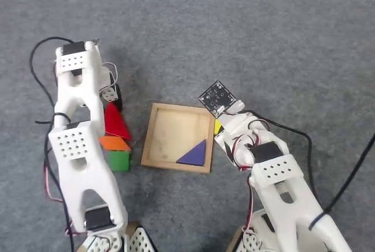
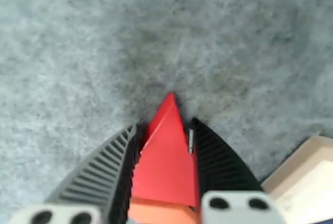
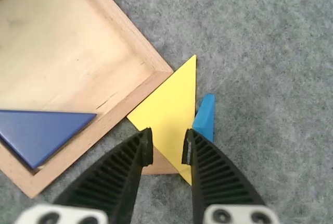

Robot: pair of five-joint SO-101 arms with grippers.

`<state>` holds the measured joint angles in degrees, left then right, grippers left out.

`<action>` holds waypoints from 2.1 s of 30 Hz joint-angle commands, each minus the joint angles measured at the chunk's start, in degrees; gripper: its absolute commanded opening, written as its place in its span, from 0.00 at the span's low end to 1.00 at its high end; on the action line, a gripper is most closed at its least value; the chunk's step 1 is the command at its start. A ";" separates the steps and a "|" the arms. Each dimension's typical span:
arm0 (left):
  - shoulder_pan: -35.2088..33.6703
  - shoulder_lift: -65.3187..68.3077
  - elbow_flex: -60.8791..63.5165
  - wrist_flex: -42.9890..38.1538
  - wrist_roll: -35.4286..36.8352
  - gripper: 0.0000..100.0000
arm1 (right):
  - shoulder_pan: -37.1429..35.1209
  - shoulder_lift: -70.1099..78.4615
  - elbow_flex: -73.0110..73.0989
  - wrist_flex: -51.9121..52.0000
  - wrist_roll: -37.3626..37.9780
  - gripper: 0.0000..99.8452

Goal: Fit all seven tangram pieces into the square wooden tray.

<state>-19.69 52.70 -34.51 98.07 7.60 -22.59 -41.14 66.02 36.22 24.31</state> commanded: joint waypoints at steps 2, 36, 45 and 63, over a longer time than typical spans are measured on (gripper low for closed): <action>-0.70 1.41 1.01 2.02 0.44 0.15 | -0.31 -2.51 -3.25 0.31 0.88 0.10; -10.02 -31.12 49.19 -25.05 3.60 0.31 | -0.31 -2.42 -1.41 -2.24 0.97 0.10; -10.02 -28.31 47.16 -21.63 8.53 0.31 | -0.31 -2.42 -1.41 -2.24 0.97 0.10; -12.48 -22.59 43.56 -13.98 12.04 0.39 | -0.40 -2.42 -1.41 -2.24 3.52 0.10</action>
<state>-31.03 27.65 9.80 84.35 16.92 -22.59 -41.14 66.02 35.34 27.21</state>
